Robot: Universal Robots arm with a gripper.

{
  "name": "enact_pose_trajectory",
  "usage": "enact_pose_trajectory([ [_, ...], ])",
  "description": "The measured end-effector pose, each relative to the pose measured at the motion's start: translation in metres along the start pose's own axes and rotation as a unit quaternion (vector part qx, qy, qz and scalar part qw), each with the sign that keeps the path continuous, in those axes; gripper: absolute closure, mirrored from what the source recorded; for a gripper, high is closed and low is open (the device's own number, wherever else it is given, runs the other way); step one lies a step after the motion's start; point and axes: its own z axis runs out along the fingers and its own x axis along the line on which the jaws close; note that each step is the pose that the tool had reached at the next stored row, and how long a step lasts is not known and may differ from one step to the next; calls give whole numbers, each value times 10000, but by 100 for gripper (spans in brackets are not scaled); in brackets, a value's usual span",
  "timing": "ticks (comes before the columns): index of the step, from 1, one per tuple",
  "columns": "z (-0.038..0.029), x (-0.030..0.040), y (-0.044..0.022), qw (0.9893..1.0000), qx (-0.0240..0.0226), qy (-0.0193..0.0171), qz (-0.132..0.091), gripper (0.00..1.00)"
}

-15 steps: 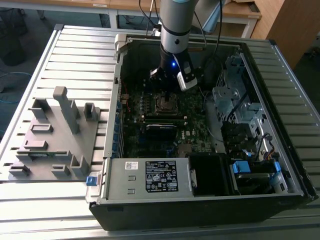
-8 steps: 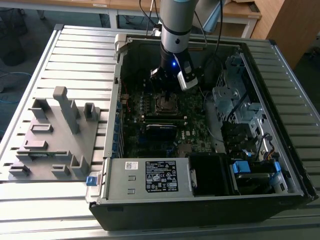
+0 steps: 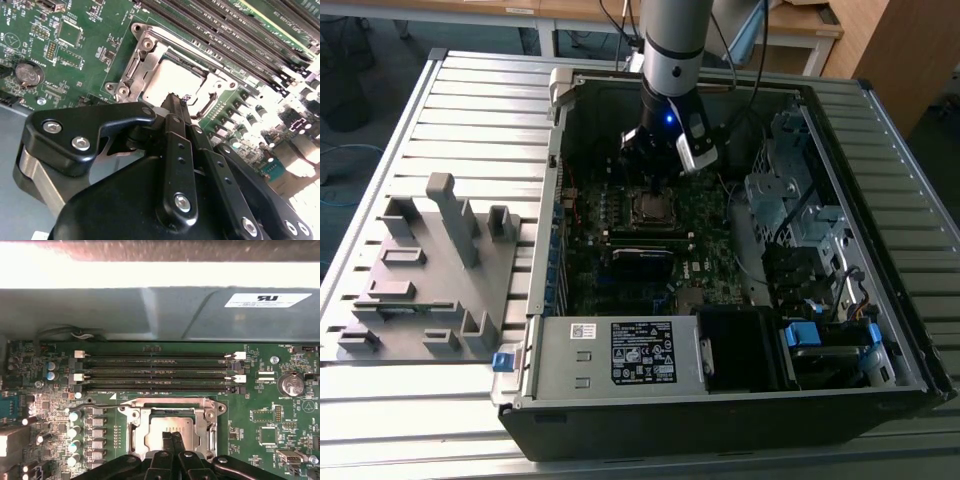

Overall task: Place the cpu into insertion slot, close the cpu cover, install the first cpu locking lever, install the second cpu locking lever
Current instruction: 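Close the cpu cover, then install the first cpu locking lever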

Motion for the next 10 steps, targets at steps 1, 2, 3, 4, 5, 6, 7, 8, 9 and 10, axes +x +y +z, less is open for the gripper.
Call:
enact_pose_trajectory([
  [1,-11,0,0,10000,0,0,0,90],
  [2,-23,0,1,10000,0,0,0,90],
  [3,-34,0,2,10000,0,0,0,90],
  [4,-43,0,2,10000,0,0,0,90],
  [5,-49,0,3,10000,0,0,0,90],
  [6,-51,0,3,10000,-1,-1,0,90],
  [7,-51,0,3,10000,-2,-1,0,90],
  [8,-51,0,3,10000,-2,-1,0,90],
  [9,-84,0,4,10000,0,0,0,90],
  [10,-116,1,6,10000,-1,0,0,90],
])
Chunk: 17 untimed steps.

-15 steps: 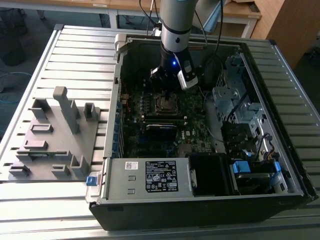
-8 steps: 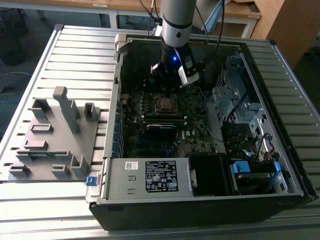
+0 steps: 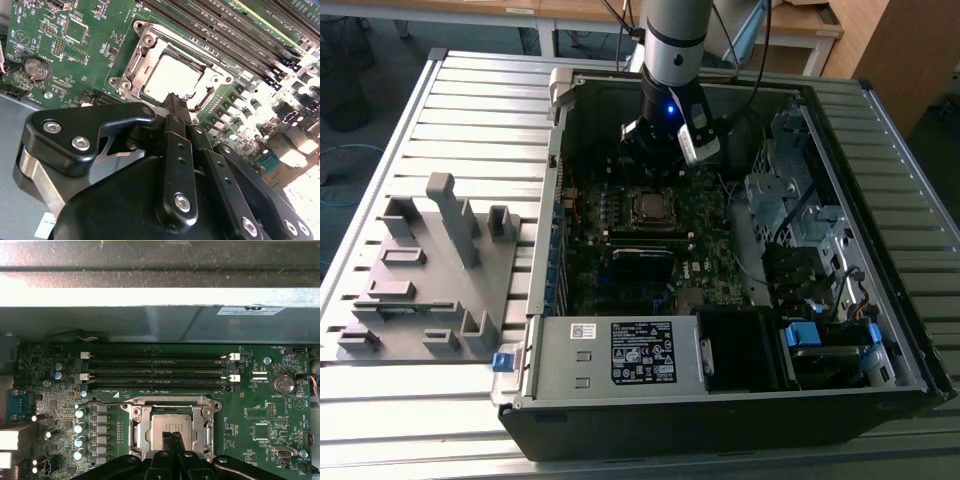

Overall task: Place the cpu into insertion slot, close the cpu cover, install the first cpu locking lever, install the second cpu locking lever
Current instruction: 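Install the first cpu locking lever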

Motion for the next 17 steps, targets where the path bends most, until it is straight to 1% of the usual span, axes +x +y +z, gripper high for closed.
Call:
enact_pose_trajectory([
  [5,-12,0,0,10000,1,1,0,90],
  [11,-47,0,3,10000,0,0,0,90],
  [14,-50,0,3,10000,-1,-1,0,90],
  [17,-69,0,4,10000,0,0,0,90],
])
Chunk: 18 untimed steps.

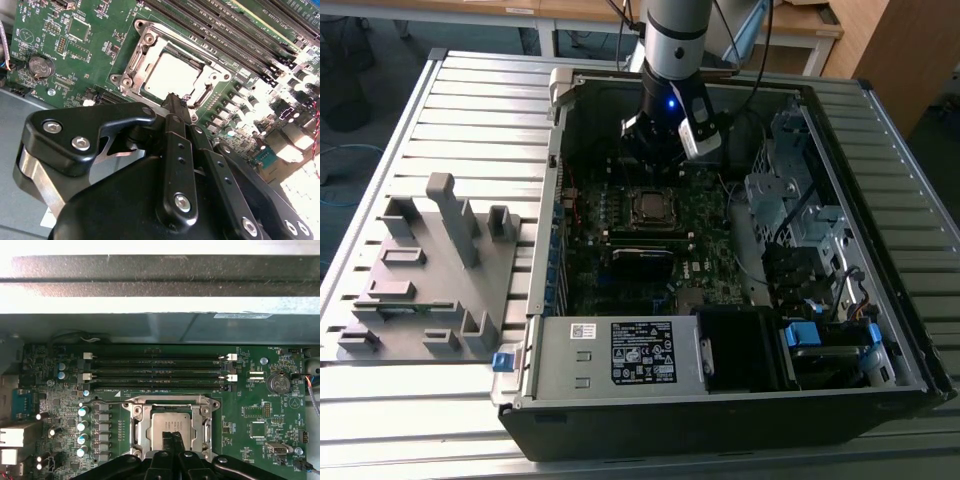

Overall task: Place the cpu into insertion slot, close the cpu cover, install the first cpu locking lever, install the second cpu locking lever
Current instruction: 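Install the first cpu locking lever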

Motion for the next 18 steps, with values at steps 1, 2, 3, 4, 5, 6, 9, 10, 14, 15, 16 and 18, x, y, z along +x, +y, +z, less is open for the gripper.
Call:
enact_pose_trajectory([
  [1,-1,0,0,10000,0,0,0,90],
  [2,-3,0,0,10000,0,0,0,90],
  [3,-4,0,0,10000,1,0,0,90],
  [4,-7,0,1,10000,-1,0,0,90],
  [5,-8,0,1,10000,0,0,0,90],
  [6,-8,0,1,10000,0,0,0,90],
  [9,-15,0,1,10000,1,1,0,90],
  [10,-18,0,1,10000,1,0,0,90],
  [14,-19,0,1,10000,-1,-1,0,90],
  [15,-21,0,1,10000,0,0,0,90],
  [16,-24,0,1,10000,1,1,0,90],
  [18,-31,0,1,10000,1,0,0,90],
])
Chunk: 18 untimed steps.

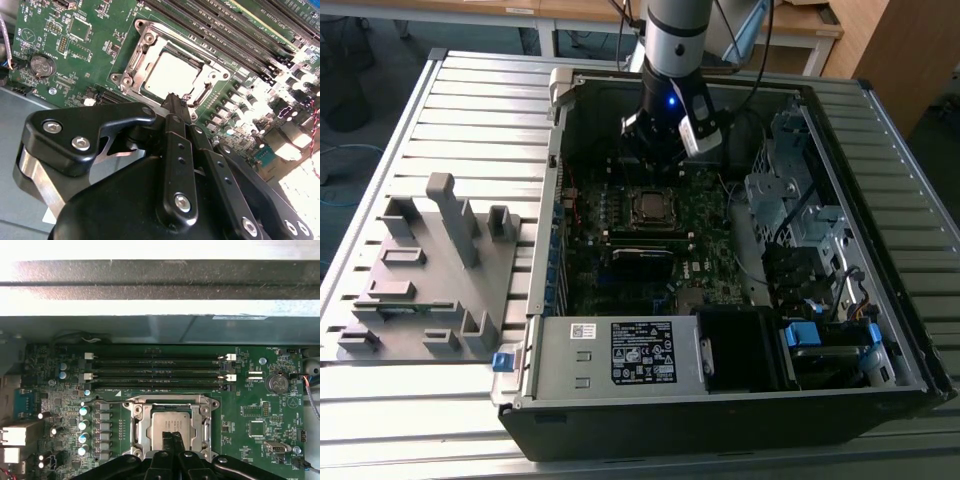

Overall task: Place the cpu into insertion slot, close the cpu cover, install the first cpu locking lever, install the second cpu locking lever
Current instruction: 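Install the first cpu locking lever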

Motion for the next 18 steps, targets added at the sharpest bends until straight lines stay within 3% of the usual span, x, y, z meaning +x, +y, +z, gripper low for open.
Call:
enact_pose_trajectory([
  [10,-41,2,2,10000,-1,0,-1,90],
  [18,-40,58,1,10000,-1,0,0,90],
])
